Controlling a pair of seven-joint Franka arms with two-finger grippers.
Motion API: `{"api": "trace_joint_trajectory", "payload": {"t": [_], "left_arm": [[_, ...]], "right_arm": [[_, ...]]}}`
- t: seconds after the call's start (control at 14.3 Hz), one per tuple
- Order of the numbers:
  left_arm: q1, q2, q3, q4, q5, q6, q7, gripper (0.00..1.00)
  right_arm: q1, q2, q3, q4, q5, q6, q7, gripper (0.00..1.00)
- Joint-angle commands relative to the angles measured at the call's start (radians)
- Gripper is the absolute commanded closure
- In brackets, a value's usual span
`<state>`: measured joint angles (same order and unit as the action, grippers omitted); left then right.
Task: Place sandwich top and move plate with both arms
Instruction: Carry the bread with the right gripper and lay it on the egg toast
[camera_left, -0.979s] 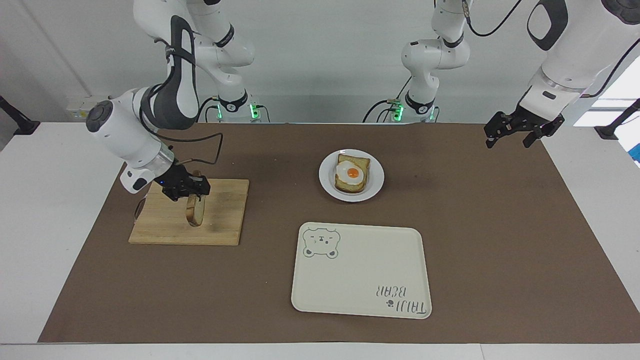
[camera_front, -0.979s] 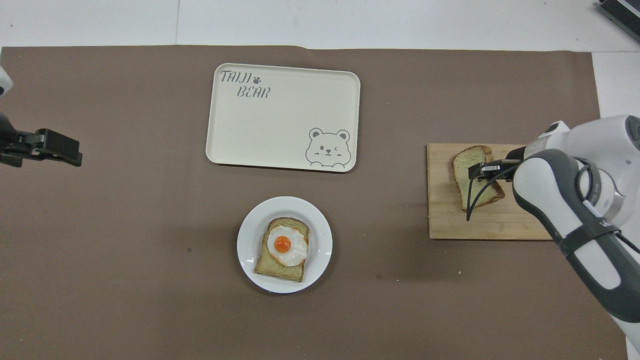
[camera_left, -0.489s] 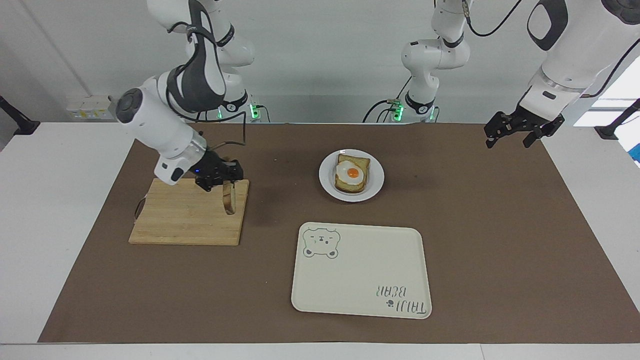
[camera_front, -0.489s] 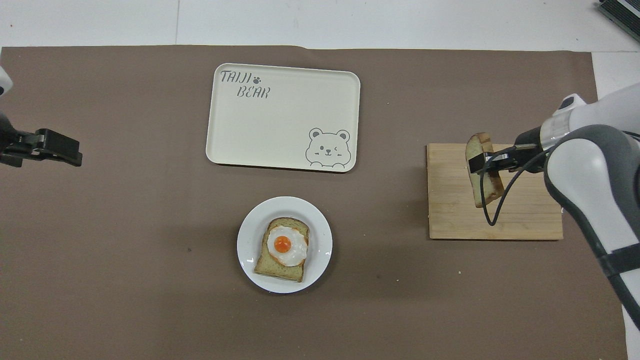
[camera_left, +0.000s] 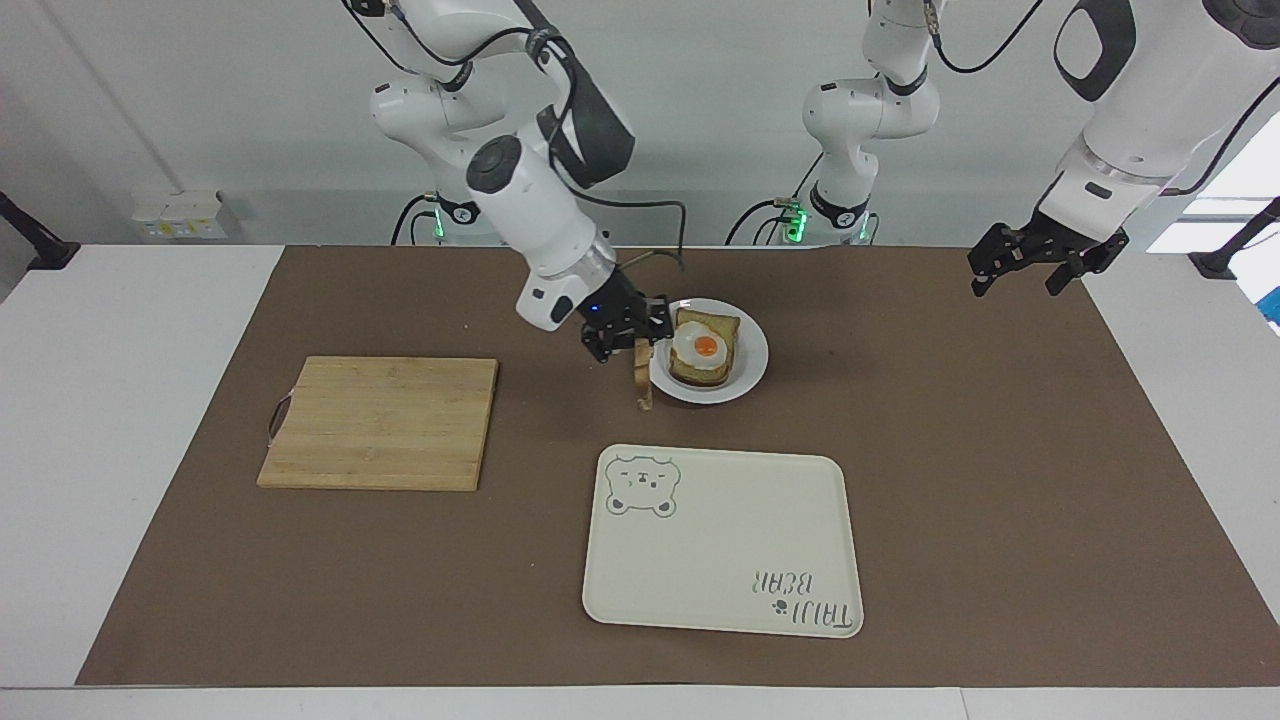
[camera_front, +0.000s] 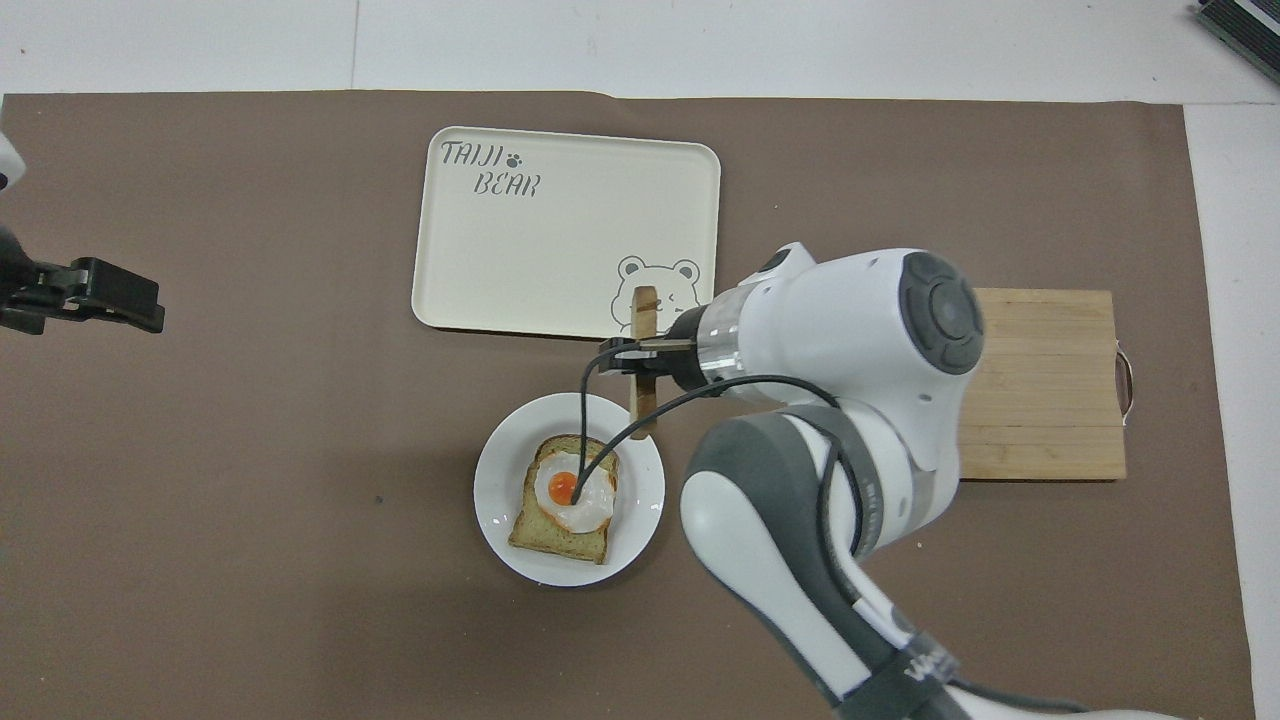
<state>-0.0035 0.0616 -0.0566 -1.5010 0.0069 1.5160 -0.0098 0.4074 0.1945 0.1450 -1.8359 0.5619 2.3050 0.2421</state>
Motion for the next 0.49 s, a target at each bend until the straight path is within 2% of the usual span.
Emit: {"api": "trace_joint_trajectory", "payload": {"t": [0.0,0.28,0.42], "left_arm": [[0.007,-0.025,0.0,-0.025,-0.008,-0.008,-0.003,0.0],[0.007,-0.025,-0.002,-0.025,-0.008,-0.007,-0.003,0.0],[0.007,-0.025,-0.002,-0.025,-0.008,-0.007,-0.003,0.0]], "right_arm": [[0.065,0.026,-0.004,0.006,0.163,0.088,0.008,1.0],[0.208,0.048,-0.002,-0.046,0.386,0.281,-0.01,1.0],[0.226,0.051,-0.002,-0.059,0.516,0.297,-0.084,1.0]]}}
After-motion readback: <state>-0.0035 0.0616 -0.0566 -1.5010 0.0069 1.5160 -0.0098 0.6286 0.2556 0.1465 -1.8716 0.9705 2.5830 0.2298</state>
